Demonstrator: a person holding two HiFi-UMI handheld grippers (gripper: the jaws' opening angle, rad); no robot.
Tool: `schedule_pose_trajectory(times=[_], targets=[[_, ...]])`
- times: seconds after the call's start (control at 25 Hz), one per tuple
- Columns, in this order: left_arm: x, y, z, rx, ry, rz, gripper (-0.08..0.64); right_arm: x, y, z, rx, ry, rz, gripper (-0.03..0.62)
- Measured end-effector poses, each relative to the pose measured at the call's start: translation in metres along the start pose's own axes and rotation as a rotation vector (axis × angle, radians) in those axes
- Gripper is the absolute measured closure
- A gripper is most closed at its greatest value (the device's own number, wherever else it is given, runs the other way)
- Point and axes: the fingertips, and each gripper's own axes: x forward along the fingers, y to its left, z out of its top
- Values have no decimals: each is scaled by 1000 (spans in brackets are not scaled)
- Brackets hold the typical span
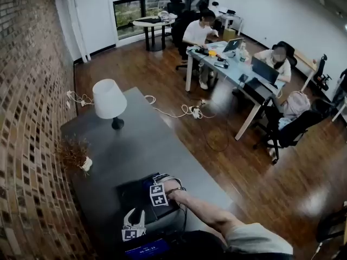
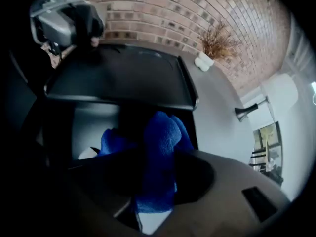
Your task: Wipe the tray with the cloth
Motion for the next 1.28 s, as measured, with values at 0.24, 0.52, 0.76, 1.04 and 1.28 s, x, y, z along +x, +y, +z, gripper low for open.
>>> schedule_pose_trajectory(times=[0.24, 0.52, 0.76, 1.04, 1.28], targets=[[-5, 88, 14, -244, -136, 108, 453, -82, -71, -121, 866, -286, -364, 436], [18, 85, -9, -518, 63, -42, 420, -49, 38, -133, 869, -307, 58, 436], [27, 87, -14, -731, -4, -92, 413, -41, 42, -90, 907, -464, 262, 437], [26, 89, -8, -873, -123, -91, 403, -37, 59, 18, 886, -642, 468, 437], [42, 89, -2, -750, -25, -159, 393, -43, 77, 25, 1220, -683, 548, 443]])
